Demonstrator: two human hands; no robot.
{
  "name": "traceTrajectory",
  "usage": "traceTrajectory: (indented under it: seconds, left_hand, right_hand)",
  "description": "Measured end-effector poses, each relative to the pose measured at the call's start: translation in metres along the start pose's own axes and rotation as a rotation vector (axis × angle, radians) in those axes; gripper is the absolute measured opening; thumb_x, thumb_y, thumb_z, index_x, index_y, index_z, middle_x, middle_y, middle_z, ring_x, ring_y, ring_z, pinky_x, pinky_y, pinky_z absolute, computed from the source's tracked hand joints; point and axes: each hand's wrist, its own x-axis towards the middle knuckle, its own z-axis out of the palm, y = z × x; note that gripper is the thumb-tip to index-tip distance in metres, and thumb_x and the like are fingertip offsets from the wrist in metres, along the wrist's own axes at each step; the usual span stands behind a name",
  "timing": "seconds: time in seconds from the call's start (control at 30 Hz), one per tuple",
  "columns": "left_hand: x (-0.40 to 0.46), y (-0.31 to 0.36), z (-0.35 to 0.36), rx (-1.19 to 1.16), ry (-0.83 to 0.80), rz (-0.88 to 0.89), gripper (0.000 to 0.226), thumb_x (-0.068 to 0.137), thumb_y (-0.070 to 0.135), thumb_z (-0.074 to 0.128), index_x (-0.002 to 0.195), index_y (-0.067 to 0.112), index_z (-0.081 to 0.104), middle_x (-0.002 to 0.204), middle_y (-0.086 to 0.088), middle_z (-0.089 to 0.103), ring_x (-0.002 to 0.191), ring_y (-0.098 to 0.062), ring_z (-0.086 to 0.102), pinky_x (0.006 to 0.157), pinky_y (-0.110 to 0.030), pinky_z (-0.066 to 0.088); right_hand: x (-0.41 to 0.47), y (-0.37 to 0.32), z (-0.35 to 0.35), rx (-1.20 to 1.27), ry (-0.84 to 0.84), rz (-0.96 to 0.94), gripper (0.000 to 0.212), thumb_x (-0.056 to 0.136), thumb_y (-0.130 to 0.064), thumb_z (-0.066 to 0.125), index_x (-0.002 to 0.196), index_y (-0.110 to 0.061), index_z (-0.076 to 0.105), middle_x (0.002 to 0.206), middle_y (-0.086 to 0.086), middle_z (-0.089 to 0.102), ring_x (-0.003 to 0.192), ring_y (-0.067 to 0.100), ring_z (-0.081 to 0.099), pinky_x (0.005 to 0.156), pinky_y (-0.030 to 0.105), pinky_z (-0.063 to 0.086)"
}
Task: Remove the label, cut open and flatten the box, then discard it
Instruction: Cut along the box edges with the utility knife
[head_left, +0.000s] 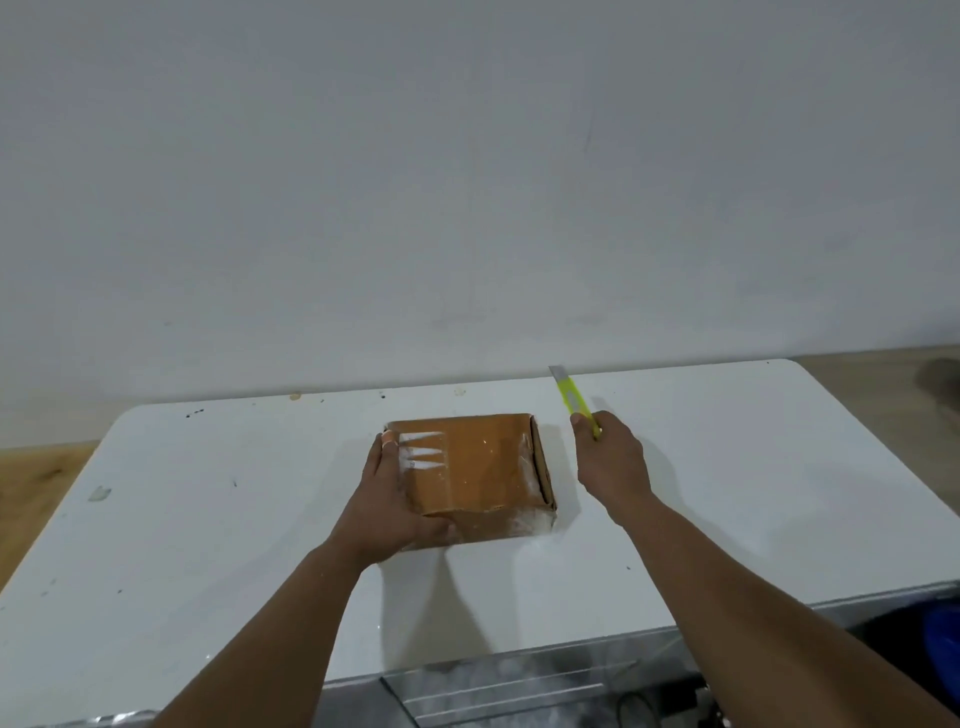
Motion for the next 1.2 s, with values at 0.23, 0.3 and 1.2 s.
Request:
traceTrajectory:
  seconds: [0.23,0.3,1.2]
  left_hand:
    - [0.001,0.01,0.011,0.01,0.061,-0.112,0.157,0.044,0.052,0.095,0.156,0.027,-0.012,0.163,0.018,-0.011,0.137,0.011,-0.002,0.112,-0.028,0.021]
    - [0.003,0.009,0.013,0.01,0.072,-0.127,0.158,0.04,0.056,0.094,0.156,0.029,-0.01,0.163,0.018,-0.009,0.146,0.004,0.001,0.116,-0.034,0.025]
    - [0.007,0.006,0.019,0.078,0.101,-0.181,0.152,0.045,0.067,0.085,0.156,0.027,-0.01,0.163,0.017,-0.014,0.15,-0.02,0.021,0.113,-0.052,0.034]
  right_hand:
    - [0.0,-0.002,-0.011,-0.302,-0.152,-0.068,0.02,0.096,-0.034,0.048,0.096,-0.018,0.06,0.078,0.008,0.07,0.065,0.028,0.065,0.06,0.036,0.056]
    - [-0.002,-0.003,-0.009,-0.387,-0.174,-0.114,0.024,0.096,-0.034,0.047,0.098,-0.015,0.061,0.084,0.008,0.07,0.077,0.031,0.065,0.067,0.039,0.055]
    - [-0.027,-0.074,-0.014,-0.908,-0.456,-0.017,0.03,0.092,-0.014,0.041,0.063,-0.01,0.038,0.06,0.006,0.042,0.049,0.018,0.037,0.047,0.024,0.026]
